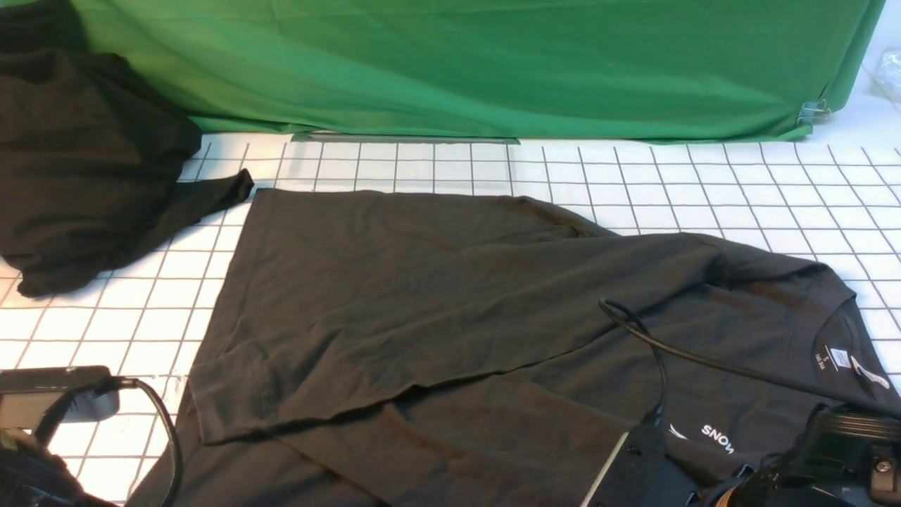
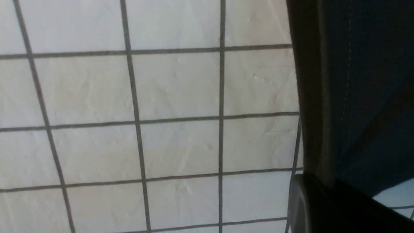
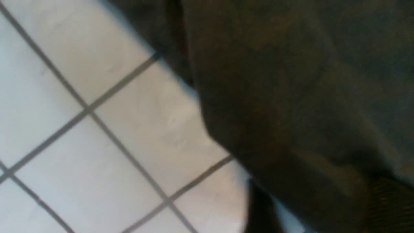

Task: Fold a long-sleeved shirt over a white checkered tablecloth.
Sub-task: 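Grasp the near edge of the shirt at its hem and shoulder corners, then fold the black garment in half by bringing its near edge over to the far edge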

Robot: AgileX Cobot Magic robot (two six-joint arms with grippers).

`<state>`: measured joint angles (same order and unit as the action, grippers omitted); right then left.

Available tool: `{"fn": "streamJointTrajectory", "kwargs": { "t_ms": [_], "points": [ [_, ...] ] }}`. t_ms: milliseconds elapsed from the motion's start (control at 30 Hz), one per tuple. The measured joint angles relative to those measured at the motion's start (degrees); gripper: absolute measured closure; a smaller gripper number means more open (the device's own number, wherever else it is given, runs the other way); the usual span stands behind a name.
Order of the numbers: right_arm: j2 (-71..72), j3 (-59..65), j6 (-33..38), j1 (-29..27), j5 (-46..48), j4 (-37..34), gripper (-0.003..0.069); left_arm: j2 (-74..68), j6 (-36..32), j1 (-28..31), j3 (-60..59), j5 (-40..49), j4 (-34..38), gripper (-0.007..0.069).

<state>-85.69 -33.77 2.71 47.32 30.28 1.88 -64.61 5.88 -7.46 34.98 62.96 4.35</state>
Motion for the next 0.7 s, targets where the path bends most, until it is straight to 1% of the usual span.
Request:
{"fn": "streamJointTrajectory", "kwargs": {
  "t_ms": [33,67,133,167,333,433,533,633,667,700],
  "points": [
    [-0.12,-0.14,-0.04,0.0,0.34,0.54,0.0458,0.24,-0.33,0.0,0.0,0.98,0.62,0.0614],
    [-0.12,-0.22,-0.04,0.0,0.63,1.17,0.0521,0.49,-0.45,0.0,0.0,1.44,1.08,0.0614],
    [0.11,-0.22,-0.25,0.19,1.33,2.2,0.0587,1.68,-0.72,0.0,0.0,2.84,1.8,0.0614],
    [0.57,-0.22,-0.59,0.7,1.93,2.34,0.0609,2.87,-0.81,0.0,0.0,3.76,2.12,0.0614],
    [5.56,0.36,-2.31,4.66,7.62,0.94,0.0624,10.57,0.25,0.0,0.67,6.08,2.4,0.0614],
    [9.62,-0.52,-4.97,3.93,10.22,1.12,0.0624,12.28,1.59,0.0,4.95,6.78,2.2,0.0614],
    [11.46,-4.53,-4.37,-0.34,14.55,1.23,0.0627,10.56,3.72,0.0,11.23,6.23,0.31,0.0614],
    [10.99,-9.9,0.17,-6.19,15.51,1.33,0.0627,5.56,5.32,0.0,17.74,4.4,-2.12,0.0614],
    [10.9,-10.3,0.39,-6.57,15.51,1.33,0.0627,5.1,5.47,0.0,17.74,4.23,-2.28,0.0614],
    [10.41,-11.92,1.49,-8.17,15.54,1.33,0.0627,3.11,5.93,0.0,19.91,3.58,-2.86,0.0614]
  ]
}}
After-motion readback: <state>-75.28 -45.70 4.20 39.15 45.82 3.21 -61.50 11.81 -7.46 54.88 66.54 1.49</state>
